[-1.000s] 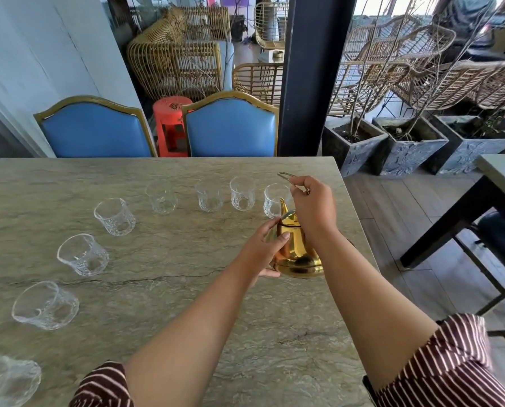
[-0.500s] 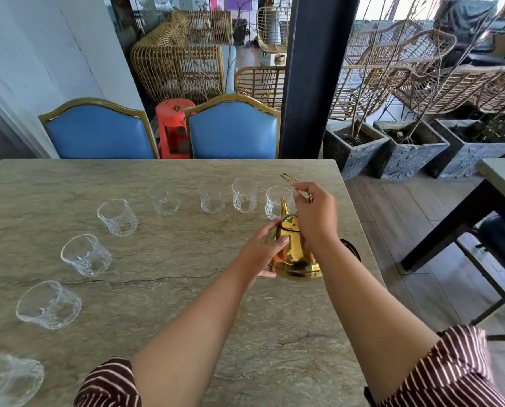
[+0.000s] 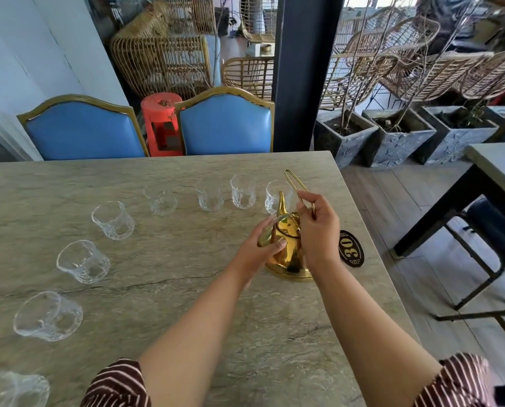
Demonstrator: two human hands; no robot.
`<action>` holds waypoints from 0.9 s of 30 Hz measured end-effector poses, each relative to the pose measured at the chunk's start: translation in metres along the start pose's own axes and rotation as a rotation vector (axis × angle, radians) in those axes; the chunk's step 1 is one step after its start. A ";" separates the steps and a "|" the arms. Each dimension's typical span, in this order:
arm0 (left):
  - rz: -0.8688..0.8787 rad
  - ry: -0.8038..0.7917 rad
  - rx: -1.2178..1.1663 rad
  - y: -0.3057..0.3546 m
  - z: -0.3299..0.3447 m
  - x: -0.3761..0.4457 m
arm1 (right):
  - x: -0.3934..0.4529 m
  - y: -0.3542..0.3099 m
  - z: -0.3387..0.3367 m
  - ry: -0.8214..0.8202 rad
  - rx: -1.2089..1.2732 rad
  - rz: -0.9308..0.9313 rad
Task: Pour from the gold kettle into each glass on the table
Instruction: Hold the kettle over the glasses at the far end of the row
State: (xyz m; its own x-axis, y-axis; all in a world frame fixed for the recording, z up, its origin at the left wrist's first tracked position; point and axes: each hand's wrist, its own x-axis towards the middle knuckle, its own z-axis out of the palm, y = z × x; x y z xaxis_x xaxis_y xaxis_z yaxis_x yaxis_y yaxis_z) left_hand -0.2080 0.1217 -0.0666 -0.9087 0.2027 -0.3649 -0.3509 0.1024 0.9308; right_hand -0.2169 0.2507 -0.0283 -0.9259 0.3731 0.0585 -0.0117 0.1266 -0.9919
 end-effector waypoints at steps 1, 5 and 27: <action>-0.001 0.001 -0.018 0.000 -0.003 -0.001 | -0.002 -0.001 0.002 0.007 0.007 0.000; -0.048 0.008 -0.079 -0.004 -0.018 -0.004 | -0.007 -0.010 0.017 0.001 -0.001 -0.019; -0.122 -0.045 -0.031 0.024 -0.111 0.006 | 0.022 -0.044 0.121 0.016 -0.267 0.006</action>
State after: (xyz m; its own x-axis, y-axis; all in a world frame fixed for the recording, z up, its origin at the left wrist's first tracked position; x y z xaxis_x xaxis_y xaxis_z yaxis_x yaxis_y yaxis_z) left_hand -0.2472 0.0174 -0.0440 -0.8478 0.2344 -0.4757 -0.4658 0.0995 0.8793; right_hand -0.2822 0.1418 0.0024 -0.9196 0.3888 0.0562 0.0960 0.3612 -0.9276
